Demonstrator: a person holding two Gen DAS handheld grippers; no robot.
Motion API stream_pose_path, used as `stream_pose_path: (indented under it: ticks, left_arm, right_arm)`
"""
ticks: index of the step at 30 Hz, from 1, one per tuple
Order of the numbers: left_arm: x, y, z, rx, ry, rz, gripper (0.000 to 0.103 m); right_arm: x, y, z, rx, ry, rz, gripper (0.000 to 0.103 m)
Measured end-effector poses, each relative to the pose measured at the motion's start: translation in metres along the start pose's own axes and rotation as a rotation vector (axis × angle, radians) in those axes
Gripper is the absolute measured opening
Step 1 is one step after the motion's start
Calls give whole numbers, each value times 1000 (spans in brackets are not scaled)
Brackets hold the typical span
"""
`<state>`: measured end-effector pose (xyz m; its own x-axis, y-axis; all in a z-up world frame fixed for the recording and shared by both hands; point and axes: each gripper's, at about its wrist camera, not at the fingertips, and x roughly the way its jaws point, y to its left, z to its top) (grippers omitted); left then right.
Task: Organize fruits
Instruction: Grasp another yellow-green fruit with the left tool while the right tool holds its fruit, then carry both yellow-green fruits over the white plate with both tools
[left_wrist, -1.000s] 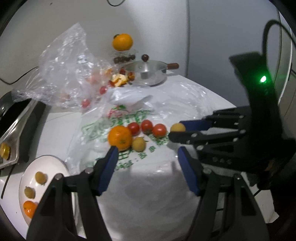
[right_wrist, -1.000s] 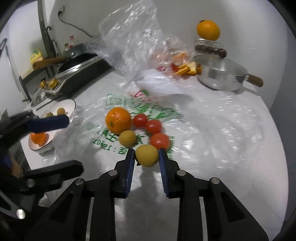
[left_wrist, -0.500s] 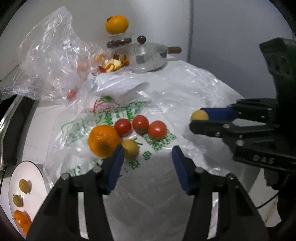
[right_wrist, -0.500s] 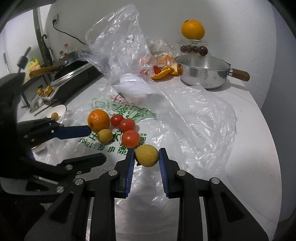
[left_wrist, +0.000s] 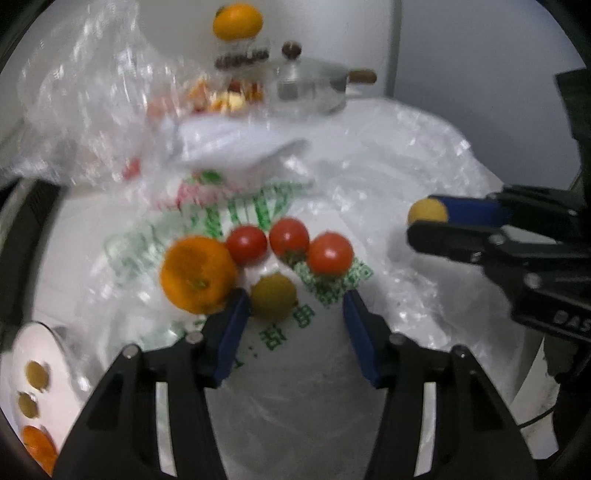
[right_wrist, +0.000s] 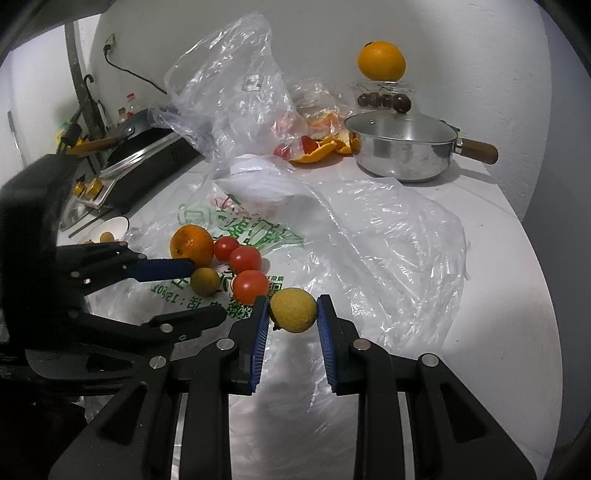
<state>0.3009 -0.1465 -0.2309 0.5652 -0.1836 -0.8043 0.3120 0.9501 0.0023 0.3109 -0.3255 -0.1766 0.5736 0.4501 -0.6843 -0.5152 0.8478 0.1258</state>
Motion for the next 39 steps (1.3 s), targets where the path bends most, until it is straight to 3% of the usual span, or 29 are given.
stream_pose_path:
  ticks: [4, 8, 12, 24, 39]
  left_arm:
    - [0, -1, -1, 1, -16, 5, 54]
    - [0, -1, -1, 1, -22, 0, 35]
    - [-1, -1, -1, 7, -27, -11, 27]
    - [-23, -11, -10, 16, -66, -69, 26]
    - [-69, 7, -27, 12, -143, -65, 27]
  right_arm:
    - [-1, -1, -1, -2, 8, -6, 28]
    - [-1, -3, -1, 1, 8, -16, 28]
    - [-1, -2, -1, 2, 7, -15, 28]
    - [-10, 15, 1, -23, 3, -36, 28]
    - [-23, 58, 8, -77, -14, -42, 28]
